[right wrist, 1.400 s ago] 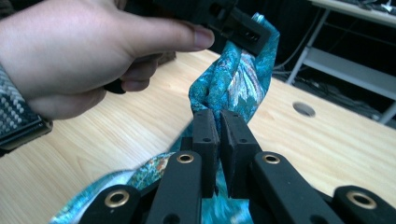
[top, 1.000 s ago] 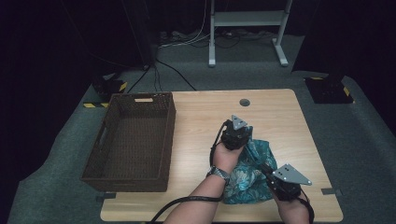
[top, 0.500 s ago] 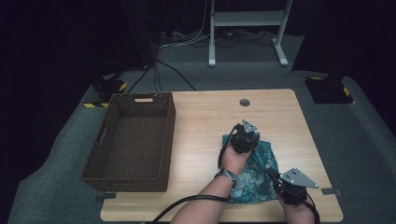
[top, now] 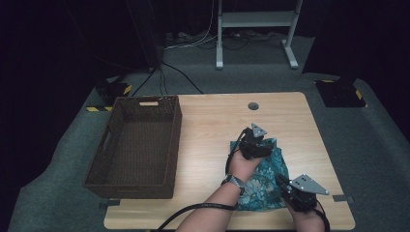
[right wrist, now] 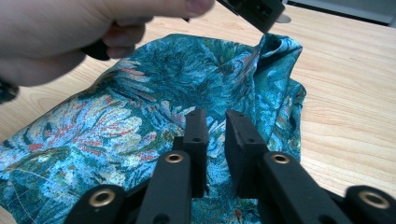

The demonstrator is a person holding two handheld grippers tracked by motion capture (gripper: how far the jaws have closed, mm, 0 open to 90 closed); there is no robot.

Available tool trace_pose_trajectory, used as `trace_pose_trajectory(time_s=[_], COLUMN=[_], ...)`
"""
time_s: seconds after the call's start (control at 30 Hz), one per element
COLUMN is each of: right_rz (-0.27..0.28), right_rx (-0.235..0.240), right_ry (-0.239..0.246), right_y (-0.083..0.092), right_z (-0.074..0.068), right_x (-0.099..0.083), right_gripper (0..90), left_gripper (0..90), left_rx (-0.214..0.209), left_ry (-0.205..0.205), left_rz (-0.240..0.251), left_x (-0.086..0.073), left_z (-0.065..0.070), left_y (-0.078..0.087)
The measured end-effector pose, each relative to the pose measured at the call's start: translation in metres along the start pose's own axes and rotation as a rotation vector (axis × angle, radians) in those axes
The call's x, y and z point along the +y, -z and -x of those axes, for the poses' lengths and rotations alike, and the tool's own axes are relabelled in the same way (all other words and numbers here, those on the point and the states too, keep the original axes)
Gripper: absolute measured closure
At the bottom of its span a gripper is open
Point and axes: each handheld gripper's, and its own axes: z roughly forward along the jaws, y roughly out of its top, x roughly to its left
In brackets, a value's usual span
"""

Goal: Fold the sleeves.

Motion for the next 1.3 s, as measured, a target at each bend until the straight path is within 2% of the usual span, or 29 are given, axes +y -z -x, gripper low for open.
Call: trace_pose_trajectory(time_s=[0.1, 0.13, 0.2, 0.23, 0.3, 0.33, 0.37, 0.47, 0.7, 0.83, 0.93, 1.1, 1.3], right_rz=[-0.003, -0.009, -0.014, -0.025, -0.028, -0.028, -0.028, -0.025, -0.039, -0.040, -0.039, -0.042, -0.046], right_rx=[0.004, 0.006, 0.009, 0.016, 0.017, 0.011, 0.011, 0.001, 0.004, 0.003, 0.002, 0.006, 0.003], right_ry=[0.005, 0.008, 0.006, 0.002, 0.001, -0.003, -0.003, 0.001, -0.004, -0.010, -0.020, -0.030, -0.037], right_y=[-0.002, -0.003, -0.004, -0.005, -0.006, -0.006, -0.006, -0.007, -0.010, -0.011, -0.011, -0.011, -0.011], right_z=[0.000, -0.001, -0.001, 0.000, 0.000, 0.000, 0.000, 0.000, 0.002, 0.004, 0.006, 0.009, 0.012], right_x=[0.000, -0.001, -0.002, -0.003, -0.003, -0.003, -0.003, -0.004, -0.005, -0.006, -0.006, -0.006, -0.006], right_gripper=[72.9, 68.9, 67.1, 63.3, 60.9, 55.9, 55.9, 47.7, 37.3, 30.1, 28.6, 26.3, 23.6], left_gripper=[35.6, 30.5, 28.5, 25.7, 21.7, 19.7, 17.4, 11.5, 1.8, 0.0, 0.1, 0.1, 0.0], left_rx=[-0.008, -0.016, -0.020, 0.001, 0.001, -0.001, -0.001, -0.021, -0.046, -0.051, -0.049, -0.056, -0.039], left_ry=[-0.002, 0.004, 0.008, -0.015, -0.021, -0.019, -0.019, 0.004, 0.009, 0.001, -0.011, 0.001, 0.011], left_rz=[-0.002, -0.005, -0.004, -0.008, -0.013, -0.025, -0.025, -0.042, -0.056, -0.038, -0.027, -0.020, -0.002], left_x=[0.000, 0.000, 0.000, -0.002, -0.003, -0.005, -0.005, -0.009, -0.018, -0.024, -0.028, -0.036, -0.045], left_z=[-0.003, -0.005, -0.006, -0.008, -0.009, -0.013, -0.013, -0.021, -0.025, -0.026, -0.026, -0.028, -0.031], left_y=[0.006, 0.011, 0.013, 0.017, 0.019, 0.022, 0.022, 0.027, 0.038, 0.047, 0.052, 0.064, 0.079])
